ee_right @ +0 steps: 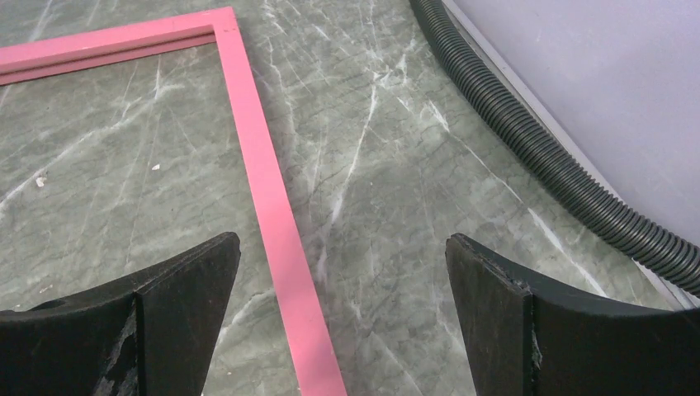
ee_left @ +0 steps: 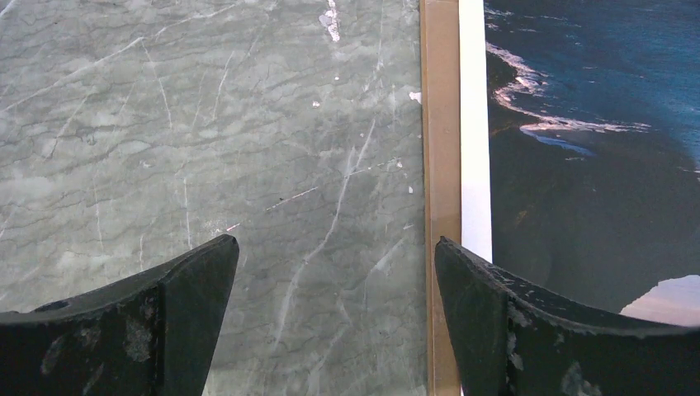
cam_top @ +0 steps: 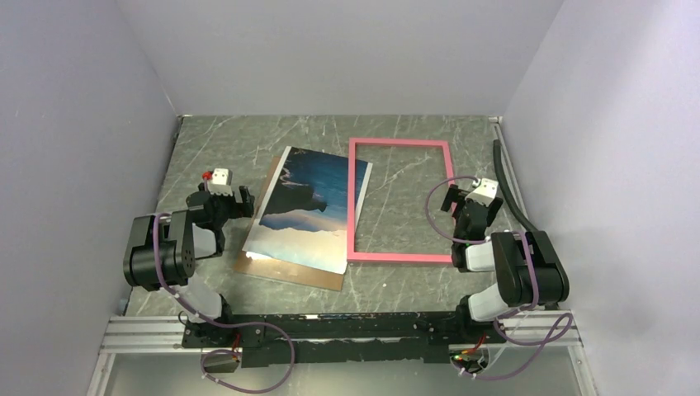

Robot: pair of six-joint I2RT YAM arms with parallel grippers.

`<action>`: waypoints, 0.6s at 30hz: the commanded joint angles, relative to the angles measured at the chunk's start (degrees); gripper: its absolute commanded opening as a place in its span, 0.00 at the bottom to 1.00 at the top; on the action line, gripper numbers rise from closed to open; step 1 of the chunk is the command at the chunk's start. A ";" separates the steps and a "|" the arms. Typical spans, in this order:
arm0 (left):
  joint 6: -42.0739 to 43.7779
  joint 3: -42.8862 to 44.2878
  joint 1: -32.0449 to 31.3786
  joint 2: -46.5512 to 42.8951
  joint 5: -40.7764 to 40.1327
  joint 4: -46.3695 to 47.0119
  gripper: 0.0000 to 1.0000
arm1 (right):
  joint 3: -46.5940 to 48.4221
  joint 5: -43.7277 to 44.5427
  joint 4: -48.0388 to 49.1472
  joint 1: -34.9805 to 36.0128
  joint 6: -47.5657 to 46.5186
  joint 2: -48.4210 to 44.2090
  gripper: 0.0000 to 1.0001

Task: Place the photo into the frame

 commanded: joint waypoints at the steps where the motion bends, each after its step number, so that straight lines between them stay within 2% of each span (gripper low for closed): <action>1: 0.23 0.52 -0.20 -0.37 -0.47 1.29 0.95 | 0.79 -0.14 3.52 0.16 -0.25 -0.15 1.00; 13: 0.12 0.50 -0.20 -0.45 -0.34 1.29 0.95 | 1.01 -0.07 2.90 0.01 -0.08 -0.17 1.00; 15: 0.06 0.59 0.19 -0.75 1.63 1.08 0.95 | 1.18 2.22 2.66 0.39 0.08 -0.87 1.00; 17: -0.01 0.97 0.55 -1.50 2.74 0.13 0.95 | 2.86 2.17 -2.90 1.05 -0.43 -3.01 1.00; 18: -0.01 1.71 0.97 -2.32 3.91 -1.71 0.95 | 5.95 7.46 -12.00 2.72 0.11 -4.56 1.00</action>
